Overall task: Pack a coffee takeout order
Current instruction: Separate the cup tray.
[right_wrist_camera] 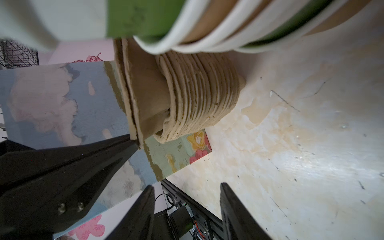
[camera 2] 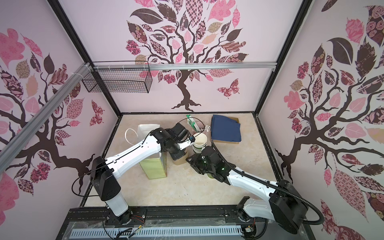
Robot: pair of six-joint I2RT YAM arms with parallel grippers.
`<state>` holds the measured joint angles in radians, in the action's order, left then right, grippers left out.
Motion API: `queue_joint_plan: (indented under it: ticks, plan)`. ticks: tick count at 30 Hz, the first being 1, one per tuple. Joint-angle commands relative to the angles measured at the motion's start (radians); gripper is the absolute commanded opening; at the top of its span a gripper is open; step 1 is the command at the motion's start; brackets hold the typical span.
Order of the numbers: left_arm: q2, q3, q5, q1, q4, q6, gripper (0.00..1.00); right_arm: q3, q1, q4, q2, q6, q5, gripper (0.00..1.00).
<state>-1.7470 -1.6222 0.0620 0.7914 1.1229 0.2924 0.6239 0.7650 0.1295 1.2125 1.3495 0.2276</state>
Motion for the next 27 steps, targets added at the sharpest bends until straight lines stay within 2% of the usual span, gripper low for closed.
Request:
queue_joint_plan:
  ticks: [1,17,27]
  plan:
    - [0.01,-0.024,-0.013,-0.005,-0.006,-0.004,0.0,0.014,0.008,0.056,0.026,0.026,-0.017,0.54]
    - [0.004,-0.027,-0.011,-0.006,-0.006,0.002,0.0,0.033,0.02,0.17,0.125,0.066,-0.031,0.55]
    - [0.005,-0.019,-0.01,-0.006,-0.007,0.003,0.0,-0.013,0.031,0.248,0.119,0.124,-0.076,0.56]
